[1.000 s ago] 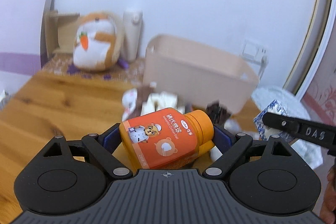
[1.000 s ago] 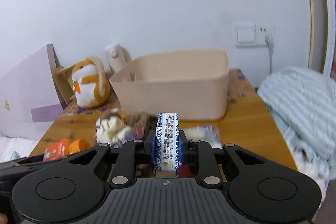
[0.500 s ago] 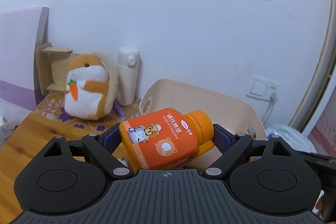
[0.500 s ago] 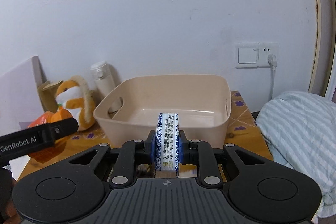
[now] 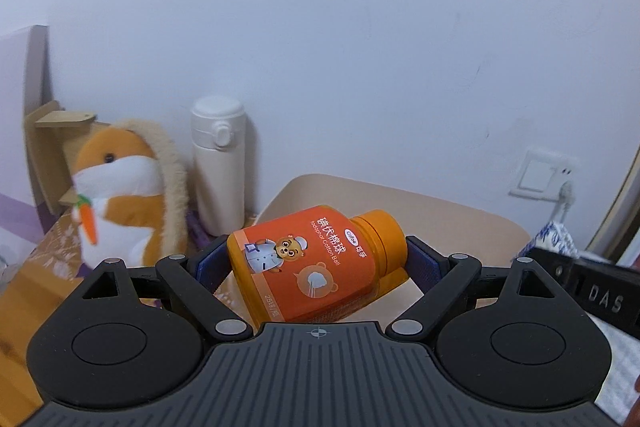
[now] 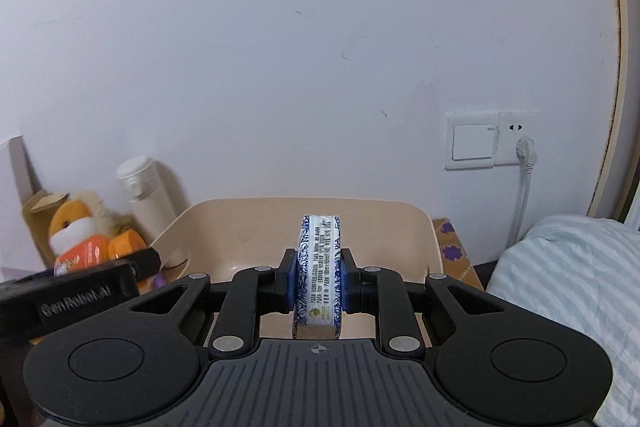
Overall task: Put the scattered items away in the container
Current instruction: 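Carry both items over the basket and open both tools to drop them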
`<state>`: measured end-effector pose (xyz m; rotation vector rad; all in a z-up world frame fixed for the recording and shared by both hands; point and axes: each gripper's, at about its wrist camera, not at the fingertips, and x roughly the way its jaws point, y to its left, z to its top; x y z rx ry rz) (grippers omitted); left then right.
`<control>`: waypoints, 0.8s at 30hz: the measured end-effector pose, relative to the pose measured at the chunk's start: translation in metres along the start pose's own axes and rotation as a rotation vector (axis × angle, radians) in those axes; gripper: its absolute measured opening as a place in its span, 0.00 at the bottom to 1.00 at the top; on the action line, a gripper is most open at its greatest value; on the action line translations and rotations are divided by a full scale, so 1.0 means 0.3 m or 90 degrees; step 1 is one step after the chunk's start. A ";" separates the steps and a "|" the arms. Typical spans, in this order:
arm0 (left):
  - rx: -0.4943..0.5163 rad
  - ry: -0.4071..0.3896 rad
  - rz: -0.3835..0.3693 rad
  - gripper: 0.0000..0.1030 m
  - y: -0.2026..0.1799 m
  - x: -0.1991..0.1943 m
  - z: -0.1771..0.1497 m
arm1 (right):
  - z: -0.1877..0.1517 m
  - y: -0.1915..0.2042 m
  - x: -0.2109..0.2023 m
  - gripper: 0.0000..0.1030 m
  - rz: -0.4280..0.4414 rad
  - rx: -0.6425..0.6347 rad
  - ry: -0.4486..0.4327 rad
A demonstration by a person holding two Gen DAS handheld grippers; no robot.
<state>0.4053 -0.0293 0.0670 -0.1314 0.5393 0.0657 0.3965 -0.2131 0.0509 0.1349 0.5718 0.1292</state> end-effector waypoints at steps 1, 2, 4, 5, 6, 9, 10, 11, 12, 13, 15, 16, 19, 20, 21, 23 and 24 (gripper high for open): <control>0.007 0.006 0.004 0.88 -0.008 0.032 0.000 | 0.006 -0.004 0.030 0.18 -0.004 0.002 0.006; 0.015 0.013 0.009 0.88 -0.016 0.067 -0.002 | 0.010 -0.008 0.061 0.18 -0.008 0.004 0.013; 0.027 0.029 0.016 0.88 -0.027 0.130 -0.012 | 0.012 -0.014 0.123 0.18 -0.018 0.005 0.030; 0.032 0.039 0.019 0.88 -0.031 0.161 -0.018 | 0.008 -0.019 0.150 0.18 -0.022 0.006 0.039; 0.034 0.051 0.020 0.88 -0.033 0.189 -0.024 | 0.003 -0.024 0.178 0.18 -0.027 0.008 0.049; 0.037 0.084 0.023 0.88 -0.034 0.258 -0.048 | -0.027 -0.035 0.246 0.18 -0.037 0.008 0.076; 0.039 0.092 0.025 0.88 -0.035 0.275 -0.056 | -0.036 -0.038 0.262 0.18 -0.039 0.007 0.084; 0.045 0.097 0.028 0.88 -0.038 0.286 -0.065 | -0.046 -0.040 0.275 0.18 -0.042 0.006 0.090; 0.057 0.095 0.034 0.88 -0.044 0.291 -0.073 | -0.054 -0.040 0.286 0.18 -0.045 0.004 0.096; 0.070 0.092 0.039 0.88 -0.052 0.294 -0.080 | -0.059 -0.039 0.295 0.18 -0.047 0.002 0.102; 0.084 0.096 0.039 0.88 -0.061 0.299 -0.090 | -0.067 -0.040 0.308 0.18 -0.051 -0.001 0.112; 0.090 0.100 0.038 0.88 -0.066 0.302 -0.094 | -0.071 -0.039 0.313 0.18 -0.053 -0.002 0.116; 0.110 0.106 0.036 0.88 -0.091 0.308 -0.108 | -0.082 -0.035 0.325 0.18 -0.075 -0.002 0.118; 0.115 0.105 0.036 0.88 -0.092 0.308 -0.112 | -0.085 -0.034 0.327 0.20 -0.075 -0.002 0.122; 0.119 0.104 0.036 0.88 -0.091 0.305 -0.115 | -0.087 -0.034 0.326 0.31 -0.075 -0.003 0.124; 0.123 0.102 0.032 0.88 -0.090 0.298 -0.115 | -0.089 -0.035 0.316 0.35 -0.075 -0.004 0.118; 0.122 0.100 0.031 0.88 -0.088 0.290 -0.106 | -0.088 -0.035 0.308 0.37 -0.071 -0.005 0.115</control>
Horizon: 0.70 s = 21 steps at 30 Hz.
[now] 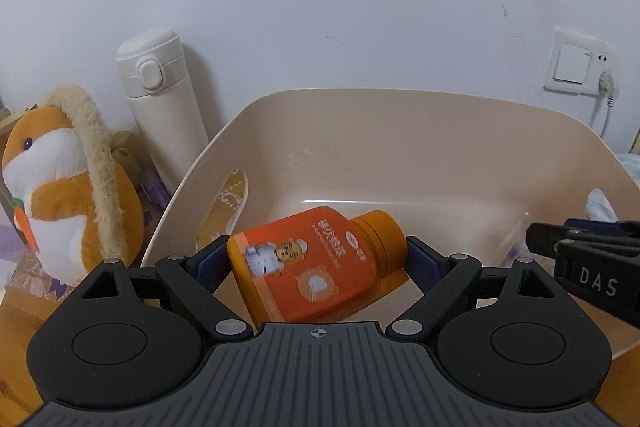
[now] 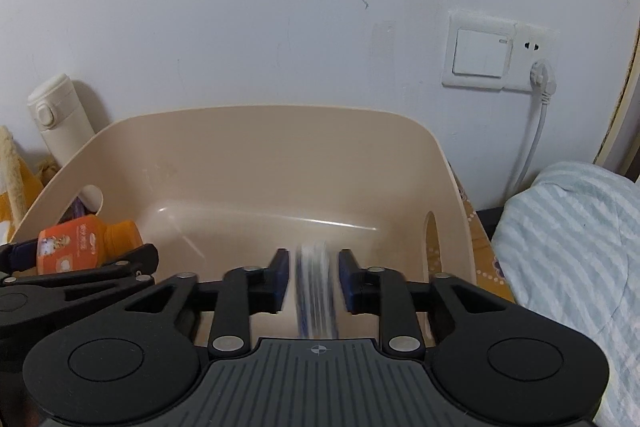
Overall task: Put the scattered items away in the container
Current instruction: 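Carry both items over the basket and open both tools to drop them, then move both tools back toward the remaining pile of items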
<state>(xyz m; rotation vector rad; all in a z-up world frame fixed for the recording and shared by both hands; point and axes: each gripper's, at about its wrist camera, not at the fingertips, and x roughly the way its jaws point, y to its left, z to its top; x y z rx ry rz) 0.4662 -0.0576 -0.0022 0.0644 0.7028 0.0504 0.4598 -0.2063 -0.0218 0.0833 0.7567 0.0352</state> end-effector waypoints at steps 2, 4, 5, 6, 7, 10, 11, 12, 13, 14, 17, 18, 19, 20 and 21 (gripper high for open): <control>-0.008 -0.014 -0.002 0.88 0.009 -0.020 0.004 | -0.001 0.004 -0.024 0.44 0.004 -0.004 -0.008; -0.012 -0.035 0.000 0.88 0.017 -0.052 0.010 | -0.003 0.013 -0.058 0.58 0.000 -0.011 -0.024; -0.012 -0.044 0.001 0.88 0.020 -0.069 0.014 | -0.004 0.017 -0.076 0.70 -0.010 -0.014 -0.035; -0.010 -0.049 0.001 0.88 0.022 -0.087 0.018 | -0.006 0.020 -0.095 0.74 -0.018 -0.018 -0.049; -0.008 -0.054 0.000 0.88 0.023 -0.106 0.021 | -0.010 0.023 -0.117 0.74 -0.022 -0.023 -0.060; 0.001 -0.068 -0.008 0.88 0.027 -0.175 0.020 | -0.022 0.029 -0.186 0.74 -0.017 -0.029 -0.077; 0.007 -0.072 -0.009 0.88 0.028 -0.200 0.015 | -0.027 0.029 -0.211 0.75 -0.013 -0.028 -0.084; 0.013 -0.077 -0.009 0.88 0.029 -0.226 0.007 | -0.035 0.030 -0.241 0.75 -0.010 -0.027 -0.092; 0.018 -0.083 -0.008 0.88 0.032 -0.252 -0.002 | -0.044 0.032 -0.271 0.76 -0.007 -0.027 -0.099; 0.025 -0.089 -0.007 0.88 0.032 -0.282 -0.015 | -0.055 0.034 -0.301 0.77 -0.004 -0.027 -0.108; 0.046 -0.106 0.002 0.88 0.038 -0.361 -0.056 | -0.084 0.039 -0.386 0.87 0.005 -0.031 -0.137; 0.055 -0.112 0.004 0.88 0.042 -0.384 -0.070 | -0.102 0.037 -0.425 0.89 0.006 -0.035 -0.150; 0.065 -0.117 0.008 0.88 0.046 -0.408 -0.085 | -0.120 0.036 -0.460 0.91 0.004 -0.042 -0.165; 0.075 -0.122 0.012 0.88 0.050 -0.431 -0.103 | -0.138 0.037 -0.494 0.95 -0.001 -0.052 -0.181; 0.083 -0.125 0.015 0.88 0.055 -0.452 -0.121 | -0.159 0.043 -0.530 0.98 -0.010 -0.066 -0.198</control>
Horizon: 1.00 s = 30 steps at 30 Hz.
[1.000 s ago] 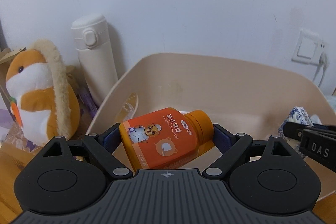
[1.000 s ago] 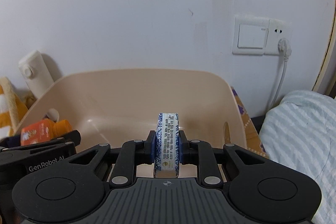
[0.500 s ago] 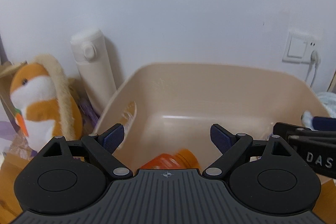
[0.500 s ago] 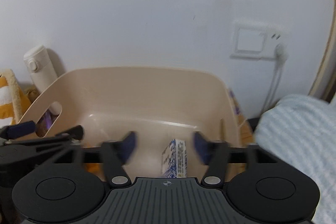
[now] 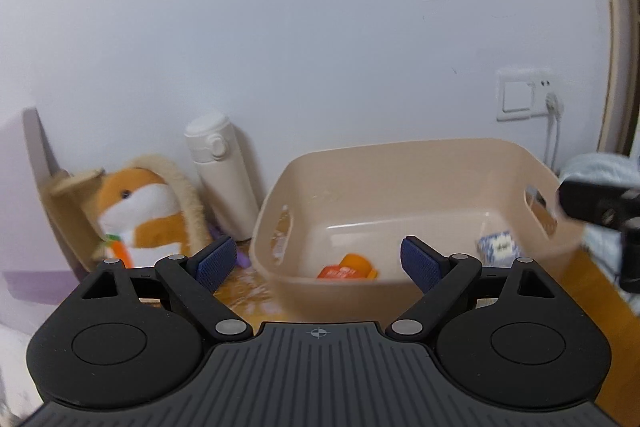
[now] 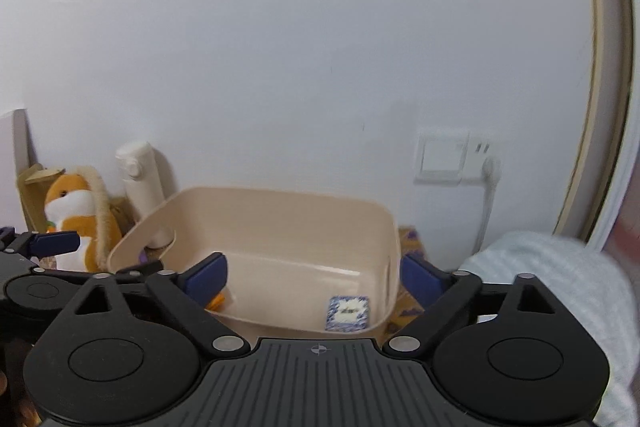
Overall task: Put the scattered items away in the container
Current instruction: 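Move both tools back toward the remaining pile of items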
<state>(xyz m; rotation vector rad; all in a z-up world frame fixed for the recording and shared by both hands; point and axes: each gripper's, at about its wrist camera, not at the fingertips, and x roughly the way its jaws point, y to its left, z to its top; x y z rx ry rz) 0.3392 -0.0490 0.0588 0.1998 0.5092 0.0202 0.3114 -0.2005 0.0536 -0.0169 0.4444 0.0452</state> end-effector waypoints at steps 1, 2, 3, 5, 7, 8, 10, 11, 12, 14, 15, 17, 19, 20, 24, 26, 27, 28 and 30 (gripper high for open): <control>0.003 -0.002 0.000 0.88 0.007 -0.025 -0.013 | -0.009 0.008 -0.041 1.00 -0.007 -0.017 -0.013; 0.000 -0.003 -0.003 0.88 0.017 -0.053 -0.026 | -0.016 0.016 -0.078 1.00 -0.011 -0.032 -0.023; -0.007 -0.003 -0.008 0.88 0.030 -0.077 -0.038 | -0.025 0.020 -0.112 1.00 -0.013 -0.045 -0.031; -0.022 -0.001 -0.020 0.88 0.059 -0.122 -0.056 | -0.048 0.025 -0.176 1.00 -0.012 -0.063 -0.044; -0.034 -0.002 -0.027 0.88 0.084 -0.165 -0.079 | -0.070 0.030 -0.227 1.00 -0.008 -0.071 -0.050; -0.038 -0.003 -0.029 0.88 0.094 -0.186 -0.093 | -0.085 0.030 -0.252 1.00 -0.005 -0.071 -0.051; -0.039 -0.004 -0.032 0.88 0.102 -0.231 -0.127 | -0.119 0.026 -0.297 1.00 0.004 -0.065 -0.049; -0.038 -0.003 -0.033 0.88 0.108 -0.249 -0.145 | -0.136 0.025 -0.319 1.00 0.008 -0.061 -0.047; -0.037 -0.002 -0.034 0.88 0.113 -0.266 -0.165 | -0.155 0.024 -0.338 1.00 0.010 -0.056 -0.045; -0.035 -0.001 -0.035 0.88 0.121 -0.294 -0.208 | -0.197 0.015 -0.364 1.00 0.013 -0.046 -0.039; -0.033 -0.001 -0.034 0.88 0.122 -0.308 -0.232 | -0.218 0.012 -0.373 1.00 0.015 -0.042 -0.033; -0.026 0.000 -0.031 0.88 0.119 -0.329 -0.279 | -0.260 0.006 -0.382 1.00 0.020 -0.038 -0.013; -0.019 0.005 -0.026 0.88 0.116 -0.346 -0.326 | -0.304 0.000 -0.385 1.00 0.026 -0.028 0.007; -0.018 0.008 -0.025 0.88 0.118 -0.351 -0.350 | -0.323 -0.005 -0.383 1.00 0.030 -0.019 0.015; -0.025 0.023 -0.027 0.88 0.124 -0.373 -0.432 | -0.399 -0.034 -0.373 1.00 0.042 0.027 0.041; -0.029 0.029 -0.028 0.88 0.128 -0.382 -0.464 | -0.431 -0.050 -0.376 1.00 0.037 0.042 0.050; -0.031 0.032 -0.029 0.88 0.129 -0.385 -0.475 | -0.446 -0.056 -0.377 1.00 0.033 0.042 0.053; -0.031 0.035 -0.030 0.88 0.130 -0.385 -0.484 | -0.459 -0.057 -0.376 1.00 0.028 0.038 0.056; -0.032 0.038 -0.032 0.88 0.130 -0.386 -0.498 | -0.484 -0.054 -0.376 1.00 0.013 0.022 0.058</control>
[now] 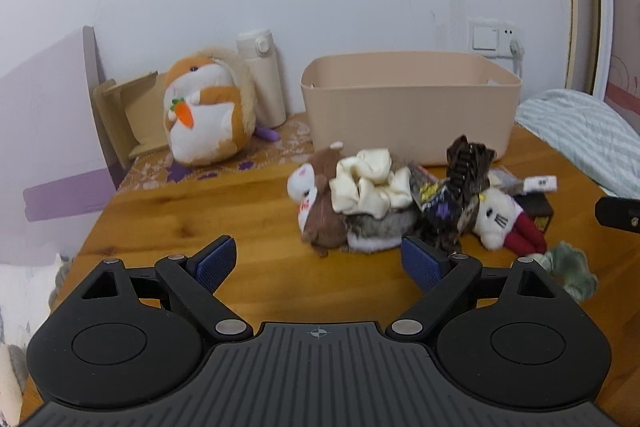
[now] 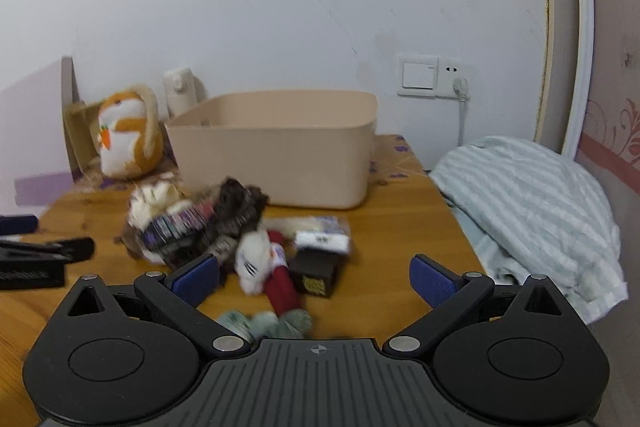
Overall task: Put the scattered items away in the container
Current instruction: 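Move both tools back toward the remaining pile of items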
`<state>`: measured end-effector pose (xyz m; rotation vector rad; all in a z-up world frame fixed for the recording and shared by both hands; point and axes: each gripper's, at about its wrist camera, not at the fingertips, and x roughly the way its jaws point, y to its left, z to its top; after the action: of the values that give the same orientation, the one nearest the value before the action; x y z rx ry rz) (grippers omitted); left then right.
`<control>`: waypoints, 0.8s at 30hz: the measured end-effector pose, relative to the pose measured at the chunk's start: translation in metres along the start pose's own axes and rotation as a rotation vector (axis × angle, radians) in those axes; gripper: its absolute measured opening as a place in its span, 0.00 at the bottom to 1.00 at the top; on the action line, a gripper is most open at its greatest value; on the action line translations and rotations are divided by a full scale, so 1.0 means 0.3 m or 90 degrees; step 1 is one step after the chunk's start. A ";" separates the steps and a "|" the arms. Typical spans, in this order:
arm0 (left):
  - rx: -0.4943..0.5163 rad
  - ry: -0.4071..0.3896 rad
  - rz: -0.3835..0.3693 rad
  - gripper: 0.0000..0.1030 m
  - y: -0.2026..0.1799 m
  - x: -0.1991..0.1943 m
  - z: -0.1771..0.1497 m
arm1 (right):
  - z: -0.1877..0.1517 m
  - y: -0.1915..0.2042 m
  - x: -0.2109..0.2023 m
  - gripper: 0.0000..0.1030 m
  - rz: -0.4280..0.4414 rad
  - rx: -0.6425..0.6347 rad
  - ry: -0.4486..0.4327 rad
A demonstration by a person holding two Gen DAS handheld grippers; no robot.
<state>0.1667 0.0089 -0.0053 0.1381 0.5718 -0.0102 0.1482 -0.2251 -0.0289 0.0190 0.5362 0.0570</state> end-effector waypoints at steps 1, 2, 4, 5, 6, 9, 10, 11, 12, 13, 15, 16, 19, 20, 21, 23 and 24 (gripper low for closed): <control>-0.001 0.000 0.000 0.88 0.000 0.001 -0.004 | -0.013 0.002 -0.001 1.00 -0.008 -0.010 0.000; 0.000 -0.002 0.001 0.88 0.000 0.002 -0.005 | -0.024 0.006 -0.002 1.00 -0.012 -0.019 -0.001; 0.001 -0.005 0.003 0.88 0.000 0.006 -0.009 | -0.042 0.014 -0.005 1.00 -0.008 -0.032 -0.001; 0.002 -0.006 0.005 0.88 0.000 0.008 -0.011 | -0.048 0.018 -0.005 1.00 -0.004 -0.034 -0.001; 0.002 -0.007 0.005 0.88 0.000 0.012 -0.011 | -0.054 0.020 -0.004 1.00 0.001 -0.035 0.001; -0.001 -0.007 -0.002 0.88 0.003 0.021 -0.013 | -0.062 0.024 0.009 1.00 0.009 -0.032 0.013; -0.003 -0.006 -0.004 0.88 0.005 0.026 -0.013 | -0.065 0.025 0.016 1.00 0.009 -0.029 0.016; -0.006 -0.006 -0.004 0.88 0.007 0.032 -0.014 | -0.067 0.026 0.022 1.00 0.008 -0.027 0.018; -0.008 -0.004 -0.003 0.88 0.008 0.038 -0.014 | -0.071 0.027 0.028 1.00 0.008 -0.026 0.020; -0.010 -0.003 -0.003 0.88 0.010 0.044 -0.014 | -0.074 0.028 0.034 1.00 0.009 -0.026 0.021; -0.013 -0.002 -0.005 0.88 0.015 0.056 -0.015 | -0.082 0.029 0.045 1.00 0.014 -0.027 0.024; -0.015 -0.003 -0.006 0.88 0.017 0.061 -0.016 | -0.085 0.030 0.051 1.00 0.016 -0.027 0.026; -0.021 -0.010 -0.009 0.88 0.022 0.075 -0.014 | -0.096 0.036 0.071 1.00 0.020 -0.029 0.034; -0.023 -0.013 -0.009 0.88 0.023 0.082 -0.011 | -0.099 0.038 0.079 1.00 0.021 -0.030 0.038; -0.024 -0.016 -0.007 0.88 0.024 0.089 -0.007 | -0.102 0.040 0.087 1.00 0.022 -0.031 0.042; -0.024 -0.021 -0.001 0.88 0.024 0.104 0.001 | -0.106 0.042 0.102 0.99 0.024 -0.031 0.048; -0.023 -0.023 0.003 0.88 0.023 0.114 0.007 | -0.108 0.042 0.109 0.97 0.024 -0.030 0.049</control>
<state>0.1967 0.0165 -0.0212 0.1040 0.5354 0.0024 0.1590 -0.2104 -0.0729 -0.0192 0.6114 0.1074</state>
